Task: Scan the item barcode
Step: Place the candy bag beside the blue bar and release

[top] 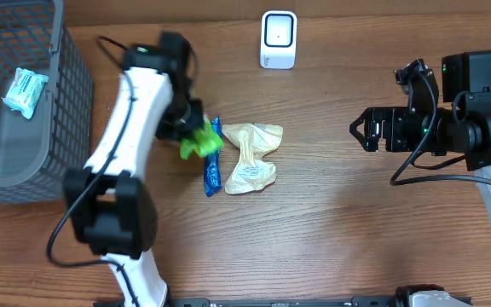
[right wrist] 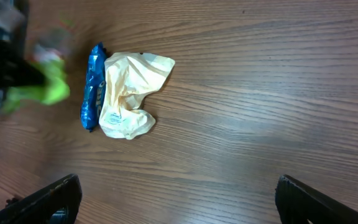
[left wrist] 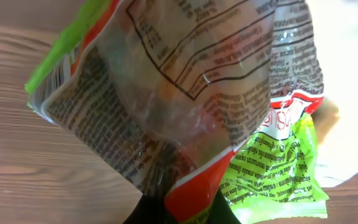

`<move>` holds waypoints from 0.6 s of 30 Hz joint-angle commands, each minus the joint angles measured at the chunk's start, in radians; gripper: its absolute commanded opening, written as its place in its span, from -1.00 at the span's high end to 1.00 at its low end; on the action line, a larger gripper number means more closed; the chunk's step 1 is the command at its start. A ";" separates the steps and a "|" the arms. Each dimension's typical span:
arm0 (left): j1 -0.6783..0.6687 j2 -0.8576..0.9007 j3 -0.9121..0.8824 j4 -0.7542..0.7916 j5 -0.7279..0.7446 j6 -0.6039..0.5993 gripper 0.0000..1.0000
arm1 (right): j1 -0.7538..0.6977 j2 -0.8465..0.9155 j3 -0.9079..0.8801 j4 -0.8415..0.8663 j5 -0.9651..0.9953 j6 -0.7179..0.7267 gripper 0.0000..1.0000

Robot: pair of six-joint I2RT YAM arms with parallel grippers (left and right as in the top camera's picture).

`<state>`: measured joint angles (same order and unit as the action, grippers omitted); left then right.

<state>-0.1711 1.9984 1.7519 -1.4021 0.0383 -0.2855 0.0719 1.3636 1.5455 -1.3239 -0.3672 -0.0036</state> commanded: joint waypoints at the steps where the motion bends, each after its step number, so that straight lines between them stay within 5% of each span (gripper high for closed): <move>1: -0.052 0.035 -0.034 0.011 0.063 -0.032 0.91 | -0.004 -0.013 0.025 0.006 -0.009 -0.004 -1.00; 3: -0.076 0.053 -0.034 0.009 0.065 -0.029 0.87 | -0.004 -0.013 0.025 0.006 -0.009 -0.004 -1.00; 7: -0.112 0.053 -0.021 -0.005 0.066 -0.019 -0.04 | -0.004 -0.013 0.025 0.006 -0.008 -0.004 -1.00; 9: -0.117 0.053 0.002 -0.021 0.067 -0.009 -0.25 | -0.004 -0.013 0.025 0.007 -0.009 -0.005 -1.00; 18: -0.109 0.053 0.418 -0.165 0.056 0.058 -0.32 | -0.004 -0.013 0.025 0.013 -0.009 -0.005 -1.00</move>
<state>-0.2897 2.0605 1.9839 -1.5475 0.0978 -0.2790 0.0719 1.3636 1.5455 -1.3174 -0.3672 -0.0040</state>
